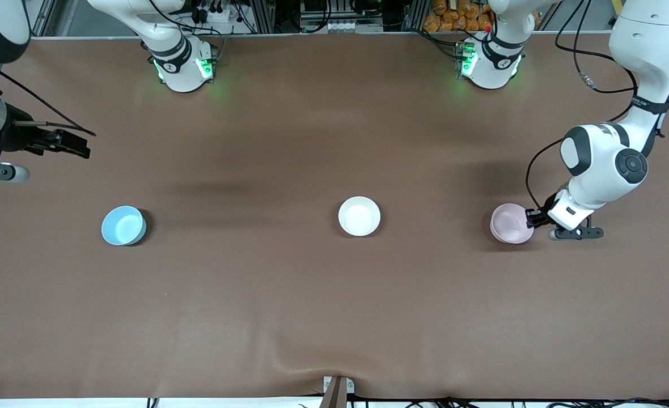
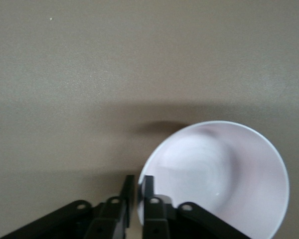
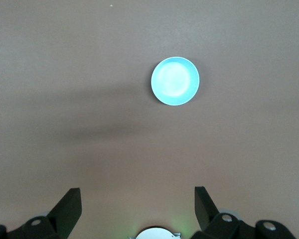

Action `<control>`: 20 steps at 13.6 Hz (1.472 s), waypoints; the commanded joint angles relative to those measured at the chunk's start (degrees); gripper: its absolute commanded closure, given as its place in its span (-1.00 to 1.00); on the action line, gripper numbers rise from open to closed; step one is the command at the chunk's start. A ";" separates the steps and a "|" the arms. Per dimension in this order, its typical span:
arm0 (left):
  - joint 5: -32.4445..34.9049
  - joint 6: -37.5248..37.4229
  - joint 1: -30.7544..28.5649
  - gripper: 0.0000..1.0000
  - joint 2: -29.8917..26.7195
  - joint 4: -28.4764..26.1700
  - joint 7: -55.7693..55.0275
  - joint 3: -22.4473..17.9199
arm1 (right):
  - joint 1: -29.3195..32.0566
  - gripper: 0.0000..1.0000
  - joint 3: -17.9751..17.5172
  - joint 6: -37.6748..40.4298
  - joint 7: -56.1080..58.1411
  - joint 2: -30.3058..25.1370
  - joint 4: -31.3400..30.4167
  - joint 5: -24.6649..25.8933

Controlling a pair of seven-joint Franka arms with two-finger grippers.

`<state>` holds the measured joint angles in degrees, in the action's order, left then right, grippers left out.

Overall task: Stack pink and blue bowls on white bowl
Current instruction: 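Carry the pink bowl toward the white bowl while the right gripper reaches the blue bowl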

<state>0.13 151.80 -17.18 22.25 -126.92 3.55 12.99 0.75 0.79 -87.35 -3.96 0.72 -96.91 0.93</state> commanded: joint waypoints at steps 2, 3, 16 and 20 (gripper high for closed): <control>-1.01 0.69 -0.40 1.00 -1.25 -1.31 1.81 0.72 | 3.46 -1.00 -0.26 -6.76 1.40 -0.99 -6.61 0.47; -1.10 0.60 -0.40 1.00 -1.25 -1.05 0.94 1.68 | 3.47 -1.00 -0.26 -9.05 1.93 -0.99 -8.19 0.39; -1.10 0.07 -0.23 1.00 -1.95 4.04 -8.64 8.72 | 10.14 -1.00 -0.17 -40.77 10.37 2.35 -28.05 -0.32; -1.10 -1.33 -0.14 1.00 -1.95 5.89 -14.43 11.79 | 12.34 -1.00 -0.17 -43.60 10.37 7.09 -28.33 -0.32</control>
<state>0.11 151.87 -17.13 21.32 -121.78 -8.63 23.29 10.95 1.37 -128.60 4.97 6.64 -124.44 0.88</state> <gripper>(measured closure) 0.974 0.000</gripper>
